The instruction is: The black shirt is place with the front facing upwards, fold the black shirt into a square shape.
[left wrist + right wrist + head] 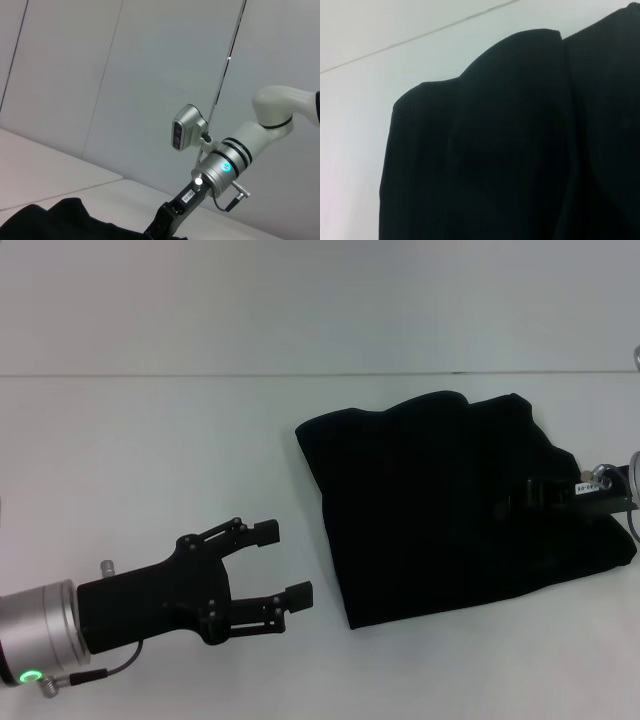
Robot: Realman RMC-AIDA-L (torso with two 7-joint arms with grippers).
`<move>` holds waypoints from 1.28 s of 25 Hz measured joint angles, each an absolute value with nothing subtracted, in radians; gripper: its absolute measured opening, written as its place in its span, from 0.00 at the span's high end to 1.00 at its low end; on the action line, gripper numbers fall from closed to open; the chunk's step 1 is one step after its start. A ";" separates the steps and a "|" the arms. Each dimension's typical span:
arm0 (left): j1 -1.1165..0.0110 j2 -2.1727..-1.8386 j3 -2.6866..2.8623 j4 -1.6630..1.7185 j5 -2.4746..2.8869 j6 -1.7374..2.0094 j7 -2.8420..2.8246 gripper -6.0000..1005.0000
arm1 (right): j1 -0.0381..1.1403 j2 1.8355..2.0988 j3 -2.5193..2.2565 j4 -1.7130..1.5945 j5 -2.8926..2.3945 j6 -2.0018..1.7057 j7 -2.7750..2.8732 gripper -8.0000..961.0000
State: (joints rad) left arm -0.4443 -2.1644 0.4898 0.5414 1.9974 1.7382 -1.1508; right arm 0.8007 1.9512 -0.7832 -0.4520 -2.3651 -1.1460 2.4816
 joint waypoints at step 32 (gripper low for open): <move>-0.449 -2.166 0.489 0.540 1.995 1.741 -1.152 0.05 | 0.699 1.930 -0.625 -0.592 -2.349 -1.256 2.460 0.95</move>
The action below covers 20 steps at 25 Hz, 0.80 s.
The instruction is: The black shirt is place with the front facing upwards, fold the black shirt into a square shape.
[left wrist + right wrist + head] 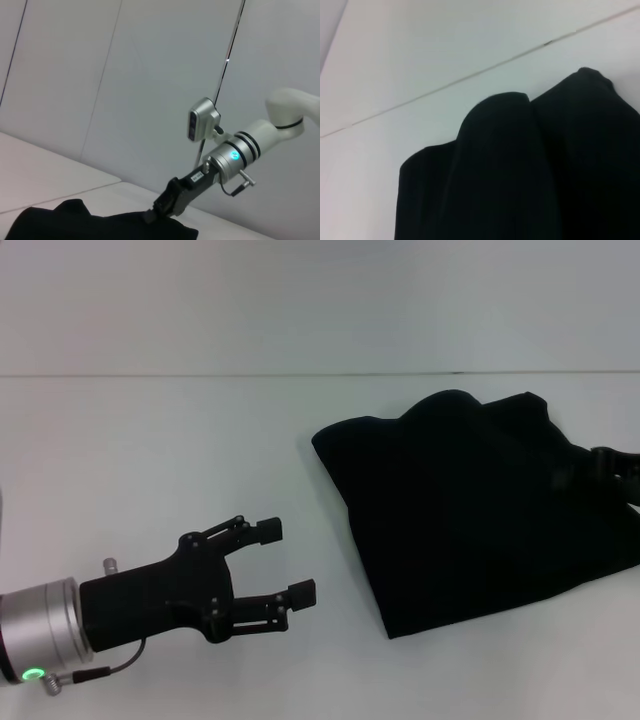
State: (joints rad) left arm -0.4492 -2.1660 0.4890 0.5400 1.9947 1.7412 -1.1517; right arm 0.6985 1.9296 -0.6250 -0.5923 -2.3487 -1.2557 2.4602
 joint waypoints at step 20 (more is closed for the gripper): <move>-0.509 -2.165 0.488 0.473 1.994 1.670 -1.198 0.05 | 0.630 1.960 -0.607 -0.593 -2.288 -1.387 2.307 0.94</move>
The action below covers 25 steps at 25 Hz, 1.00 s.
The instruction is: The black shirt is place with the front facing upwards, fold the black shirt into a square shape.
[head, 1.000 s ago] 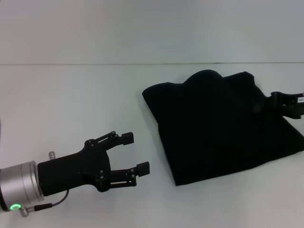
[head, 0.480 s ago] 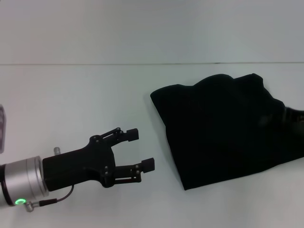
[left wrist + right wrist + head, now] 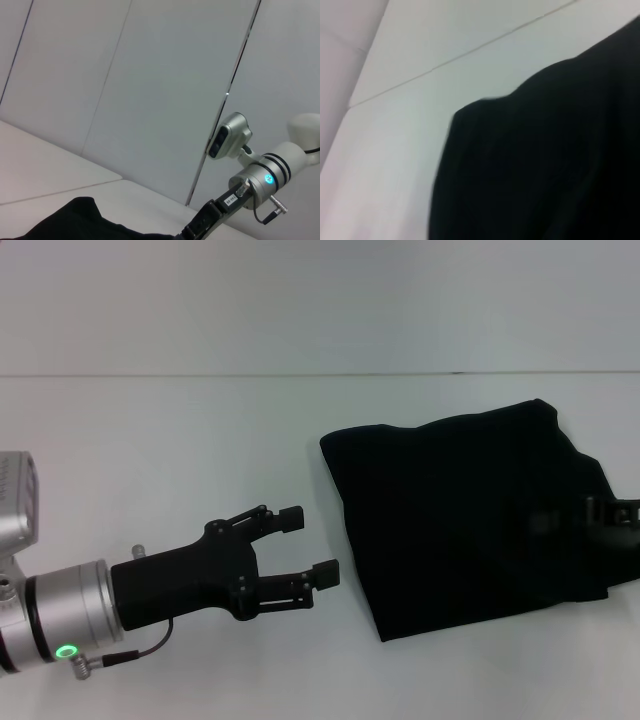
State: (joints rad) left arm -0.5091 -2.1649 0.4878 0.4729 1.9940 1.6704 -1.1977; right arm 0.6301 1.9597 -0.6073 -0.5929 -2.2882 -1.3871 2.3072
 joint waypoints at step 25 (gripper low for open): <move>-0.548 -2.164 0.495 0.462 1.960 1.641 -1.508 0.05 | 0.592 1.840 -0.505 -0.633 -2.230 -1.475 2.240 0.28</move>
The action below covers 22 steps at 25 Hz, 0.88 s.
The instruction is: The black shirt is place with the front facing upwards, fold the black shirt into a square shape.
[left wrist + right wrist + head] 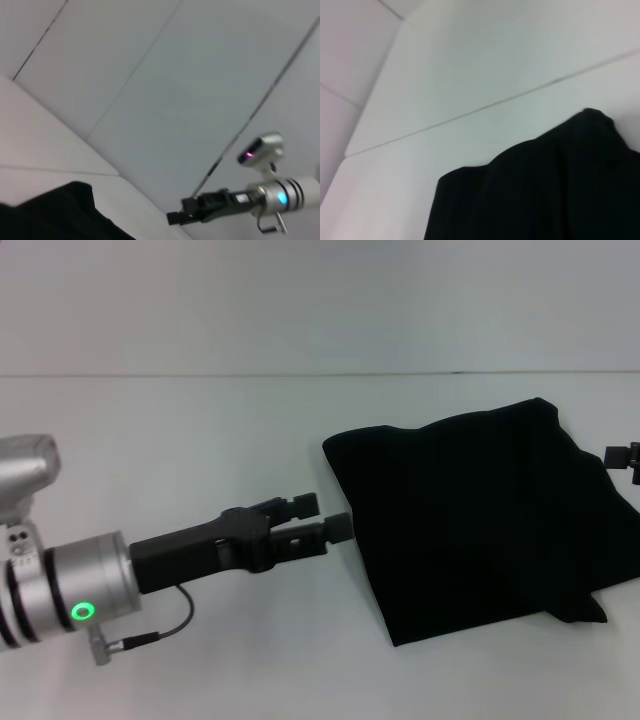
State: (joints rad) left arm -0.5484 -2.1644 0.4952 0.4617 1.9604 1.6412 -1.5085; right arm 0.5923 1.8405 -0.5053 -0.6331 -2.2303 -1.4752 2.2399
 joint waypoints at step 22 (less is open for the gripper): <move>-0.777 -2.167 0.733 0.340 1.968 1.072 -2.270 0.05 | 0.336 2.015 -0.384 -0.612 -2.160 -1.713 1.266 0.03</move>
State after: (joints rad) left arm -0.7774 -2.1675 0.7328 0.3399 1.9680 1.0723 -2.2696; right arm 0.3364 2.0148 -0.3837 -0.6119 -2.1599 -1.7127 1.2661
